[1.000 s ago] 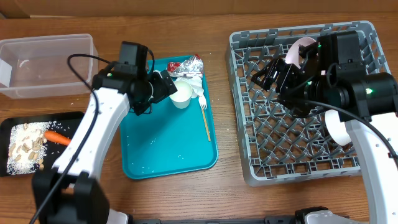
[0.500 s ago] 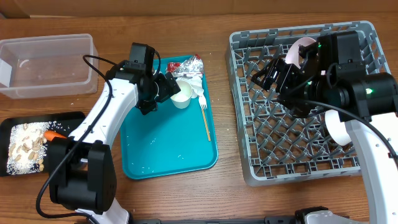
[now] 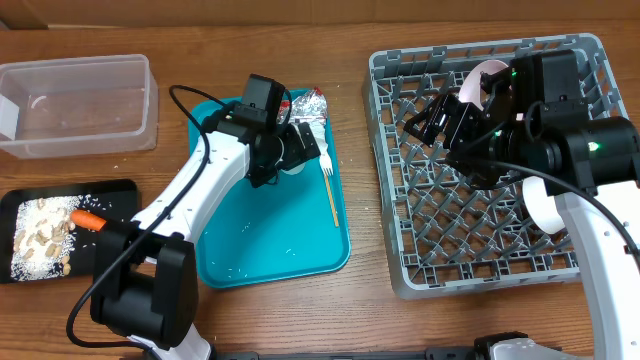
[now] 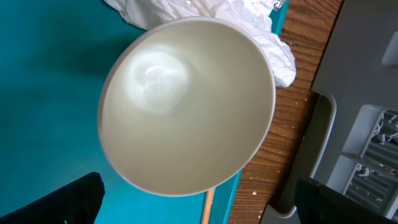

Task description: Sort waste into correct bins and load items into the dishwasher rack

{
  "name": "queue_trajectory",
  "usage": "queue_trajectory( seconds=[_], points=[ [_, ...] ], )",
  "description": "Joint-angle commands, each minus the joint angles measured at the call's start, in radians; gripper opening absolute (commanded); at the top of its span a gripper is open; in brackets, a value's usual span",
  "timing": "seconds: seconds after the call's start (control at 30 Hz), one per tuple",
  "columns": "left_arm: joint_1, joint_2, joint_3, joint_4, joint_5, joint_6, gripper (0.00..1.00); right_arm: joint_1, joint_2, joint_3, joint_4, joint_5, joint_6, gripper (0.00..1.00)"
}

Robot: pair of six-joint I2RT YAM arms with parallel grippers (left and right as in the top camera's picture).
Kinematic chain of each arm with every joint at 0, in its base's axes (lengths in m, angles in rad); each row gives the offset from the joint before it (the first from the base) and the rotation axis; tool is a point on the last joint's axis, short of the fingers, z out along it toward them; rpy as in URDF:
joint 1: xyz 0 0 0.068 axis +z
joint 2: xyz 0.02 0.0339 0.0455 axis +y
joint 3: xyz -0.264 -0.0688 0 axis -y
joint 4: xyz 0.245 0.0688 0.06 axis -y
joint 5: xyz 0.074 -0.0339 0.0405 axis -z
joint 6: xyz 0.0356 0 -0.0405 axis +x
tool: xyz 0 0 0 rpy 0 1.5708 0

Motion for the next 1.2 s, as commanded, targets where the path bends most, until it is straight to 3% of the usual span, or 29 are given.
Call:
queue_trajectory(
  seconds=[0.0,1.17],
  points=[
    [0.005,0.011,0.002,-0.001,-0.003,-0.013,1.0,0.002,0.0,0.013,0.003,-0.001,-0.008,1.0],
    [0.006,0.011,0.002,-0.018,-0.002,-0.013,1.0,0.002,0.0,0.013,0.003,-0.001,-0.008,1.0]
  ],
)
